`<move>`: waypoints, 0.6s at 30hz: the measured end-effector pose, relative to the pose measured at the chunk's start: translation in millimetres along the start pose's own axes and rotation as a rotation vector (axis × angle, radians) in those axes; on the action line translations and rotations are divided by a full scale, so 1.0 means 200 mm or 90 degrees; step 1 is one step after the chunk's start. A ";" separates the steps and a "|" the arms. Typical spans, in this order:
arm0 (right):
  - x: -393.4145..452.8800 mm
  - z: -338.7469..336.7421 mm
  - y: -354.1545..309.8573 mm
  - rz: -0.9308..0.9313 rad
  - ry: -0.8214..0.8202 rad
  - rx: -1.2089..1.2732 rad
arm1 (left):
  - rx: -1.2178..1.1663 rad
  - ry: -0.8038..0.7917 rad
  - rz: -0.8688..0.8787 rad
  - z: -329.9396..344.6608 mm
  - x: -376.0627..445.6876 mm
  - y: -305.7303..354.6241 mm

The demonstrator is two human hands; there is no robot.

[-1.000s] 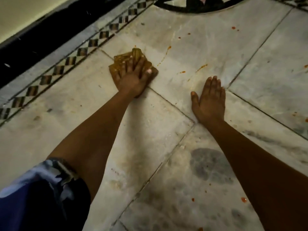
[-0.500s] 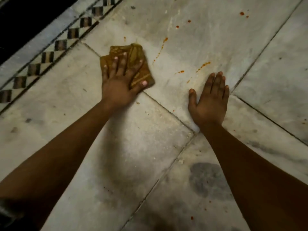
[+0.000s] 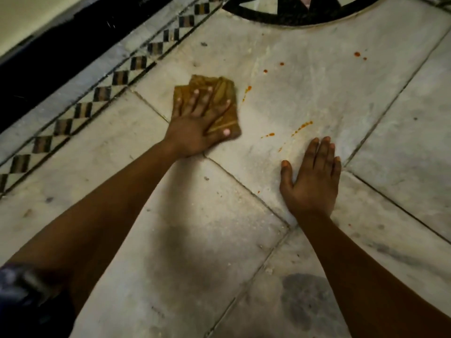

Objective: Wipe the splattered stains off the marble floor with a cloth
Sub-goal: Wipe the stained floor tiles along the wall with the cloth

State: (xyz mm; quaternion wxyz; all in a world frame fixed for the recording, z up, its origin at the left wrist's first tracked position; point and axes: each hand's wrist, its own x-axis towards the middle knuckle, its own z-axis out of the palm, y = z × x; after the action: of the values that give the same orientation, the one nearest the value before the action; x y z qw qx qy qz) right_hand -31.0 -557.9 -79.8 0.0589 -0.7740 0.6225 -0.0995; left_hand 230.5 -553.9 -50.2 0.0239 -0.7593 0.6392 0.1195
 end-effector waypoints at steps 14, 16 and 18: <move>0.00 0.01 0.00 0.003 0.017 0.006 | -0.021 -0.027 0.065 -0.02 0.17 0.19; 0.00 0.01 -0.01 0.008 0.021 0.008 | -0.016 -0.041 0.076 -0.03 0.11 0.06; 0.00 0.01 0.00 0.010 0.016 0.010 | -0.037 -0.051 0.000 -0.07 0.20 -0.04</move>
State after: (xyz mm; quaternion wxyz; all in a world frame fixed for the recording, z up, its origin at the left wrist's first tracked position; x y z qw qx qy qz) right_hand -30.2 -557.7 -81.7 0.0579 -0.7675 0.6282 -0.1138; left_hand 247.1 -593.1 -45.5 0.0273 -0.7541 0.6342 0.1682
